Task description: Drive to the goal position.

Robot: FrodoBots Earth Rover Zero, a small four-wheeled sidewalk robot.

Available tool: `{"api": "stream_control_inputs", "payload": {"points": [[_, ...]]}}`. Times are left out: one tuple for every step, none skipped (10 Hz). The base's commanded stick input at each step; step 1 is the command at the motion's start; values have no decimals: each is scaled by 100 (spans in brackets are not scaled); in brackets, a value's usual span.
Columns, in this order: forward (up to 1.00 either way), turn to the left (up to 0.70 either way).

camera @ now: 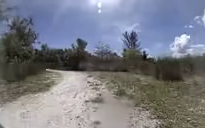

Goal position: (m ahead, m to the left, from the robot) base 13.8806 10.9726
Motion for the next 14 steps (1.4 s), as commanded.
{"api": "stream_control_inputs", "payload": {"points": [[70,0],[70,0],[70,0],[70,0],[70,0],[70,0],[70,0],[70,0],[70,0],[70,0],[70,0],[70,0],[70,13],[70,30]]}}
